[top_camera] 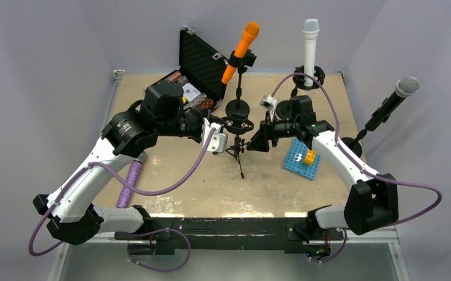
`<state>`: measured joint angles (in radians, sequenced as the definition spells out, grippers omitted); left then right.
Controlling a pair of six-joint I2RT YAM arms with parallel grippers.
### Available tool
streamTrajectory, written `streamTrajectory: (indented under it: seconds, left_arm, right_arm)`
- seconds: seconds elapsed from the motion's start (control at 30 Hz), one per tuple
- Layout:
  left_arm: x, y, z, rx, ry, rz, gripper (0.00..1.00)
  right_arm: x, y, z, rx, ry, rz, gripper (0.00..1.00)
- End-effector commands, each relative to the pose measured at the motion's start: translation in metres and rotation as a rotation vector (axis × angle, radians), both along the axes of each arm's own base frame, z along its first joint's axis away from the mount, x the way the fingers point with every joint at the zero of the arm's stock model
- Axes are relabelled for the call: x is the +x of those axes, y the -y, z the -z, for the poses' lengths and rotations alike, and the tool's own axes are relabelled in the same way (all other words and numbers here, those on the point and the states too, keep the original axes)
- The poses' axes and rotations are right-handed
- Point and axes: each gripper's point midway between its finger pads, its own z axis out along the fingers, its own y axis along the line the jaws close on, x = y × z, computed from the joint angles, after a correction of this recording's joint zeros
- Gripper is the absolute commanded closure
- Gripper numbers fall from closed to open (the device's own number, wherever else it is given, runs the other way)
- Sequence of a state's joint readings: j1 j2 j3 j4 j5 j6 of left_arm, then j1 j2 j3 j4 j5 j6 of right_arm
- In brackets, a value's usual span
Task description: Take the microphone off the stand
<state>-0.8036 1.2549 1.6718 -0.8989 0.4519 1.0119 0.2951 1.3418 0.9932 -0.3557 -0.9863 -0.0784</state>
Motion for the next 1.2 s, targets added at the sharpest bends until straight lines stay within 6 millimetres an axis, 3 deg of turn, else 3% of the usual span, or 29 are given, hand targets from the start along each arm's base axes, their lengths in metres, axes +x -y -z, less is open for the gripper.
streamTrajectory:
  seconds: [0.0, 0.1, 0.3, 0.53, 0.77, 0.9, 1.0, 1.17]
  left_arm:
    - [-0.002, -0.005, -0.023, -0.076, 0.039, -0.044, 0.84]
    - [-0.010, -0.016, -0.040, -0.117, 0.013, -0.082, 1.00]
    - [-0.023, -0.050, -0.056, -0.119, 0.002, -0.177, 1.00]
    - [-0.032, -0.079, -0.038, -0.068, 0.033, -0.229, 1.00]
    - [-0.014, -0.100, -0.062, -0.201, 0.266, -0.348, 1.00]
    - [-0.021, -0.101, -0.052, -0.217, 0.217, -0.341, 1.00]
    - [-0.026, -0.102, -0.043, -0.207, 0.219, -0.320, 1.00]
    - [-0.034, -0.102, -0.040, -0.207, 0.173, -0.304, 1.00]
  right_arm:
    - [0.002, -0.004, -0.015, 0.005, -0.050, -0.001, 0.32]
    - [0.001, -0.008, -0.026, 0.041, -0.120, 0.030, 0.28]
    - [0.013, -0.019, -0.034, 0.079, -0.220, 0.058, 0.24]
    - [0.004, -0.057, -0.037, 0.094, -0.237, -0.003, 0.25]
    - [-0.012, -0.081, -0.052, 0.123, -0.309, -0.035, 0.22]
    - [-0.017, -0.088, -0.045, 0.132, -0.463, -0.072, 0.25]
    - [-0.018, -0.095, -0.023, 0.129, -0.579, -0.073, 0.28]
    - [-0.027, -0.111, -0.013, 0.148, -0.640, -0.076, 0.26]
